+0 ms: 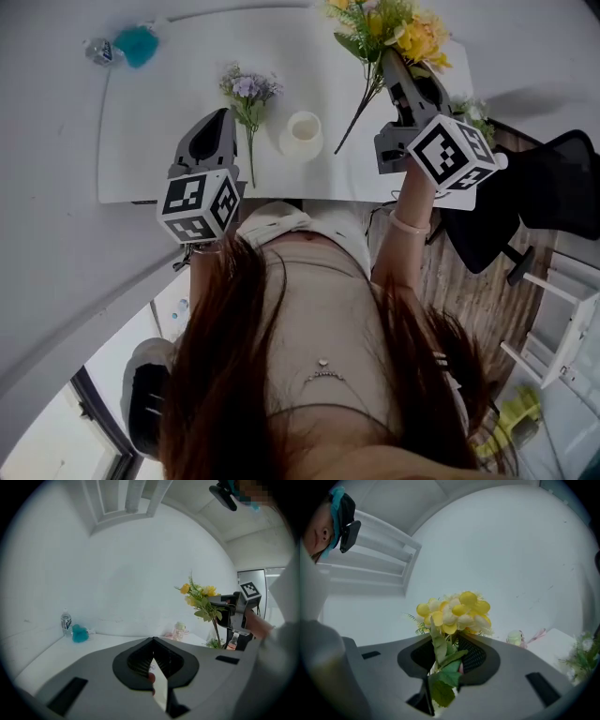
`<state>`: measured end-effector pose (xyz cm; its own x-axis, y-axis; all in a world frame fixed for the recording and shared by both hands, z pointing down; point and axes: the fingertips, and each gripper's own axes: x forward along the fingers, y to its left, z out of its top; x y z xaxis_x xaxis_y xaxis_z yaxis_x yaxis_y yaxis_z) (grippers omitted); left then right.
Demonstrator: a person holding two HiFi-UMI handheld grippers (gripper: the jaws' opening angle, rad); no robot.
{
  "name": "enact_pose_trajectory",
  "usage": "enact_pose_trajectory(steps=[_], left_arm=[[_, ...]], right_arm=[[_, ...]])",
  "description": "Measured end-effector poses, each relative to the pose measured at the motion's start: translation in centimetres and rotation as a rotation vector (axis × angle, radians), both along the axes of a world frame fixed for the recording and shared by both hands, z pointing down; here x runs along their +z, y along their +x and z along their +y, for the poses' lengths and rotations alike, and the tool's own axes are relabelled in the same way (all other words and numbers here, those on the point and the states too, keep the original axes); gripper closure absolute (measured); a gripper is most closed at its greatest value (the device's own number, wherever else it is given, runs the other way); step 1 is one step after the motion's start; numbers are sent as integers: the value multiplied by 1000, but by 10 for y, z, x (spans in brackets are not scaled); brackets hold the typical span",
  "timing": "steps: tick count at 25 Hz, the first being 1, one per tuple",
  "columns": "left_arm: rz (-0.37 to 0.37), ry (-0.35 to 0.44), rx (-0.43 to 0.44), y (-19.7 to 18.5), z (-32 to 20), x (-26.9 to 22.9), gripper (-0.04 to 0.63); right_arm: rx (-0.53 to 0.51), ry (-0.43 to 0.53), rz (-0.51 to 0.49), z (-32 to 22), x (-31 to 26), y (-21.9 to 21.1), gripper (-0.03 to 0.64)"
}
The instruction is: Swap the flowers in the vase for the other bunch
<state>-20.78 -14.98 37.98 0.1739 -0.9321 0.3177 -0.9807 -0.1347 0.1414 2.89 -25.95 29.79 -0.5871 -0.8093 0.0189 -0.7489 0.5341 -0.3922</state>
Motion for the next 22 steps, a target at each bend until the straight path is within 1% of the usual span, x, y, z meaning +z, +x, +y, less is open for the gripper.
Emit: enact_pose_trajectory(steps=[9,14,18,22], left_arm=[[-4,2,-21,-14,13,-3,592],[5,2,-34,-20,21,-1,592],[16,23,-34,-20,22,-7,592],[17,21,-30,-21,23,-5,592]], right_arm=[[-29,125,-101,5,-30,-19,482],[-22,180,-146,10,-37,-25,482],[-5,241,-144,13,-40,-28,482],[2,310,-106,21,-36,-38,482]])
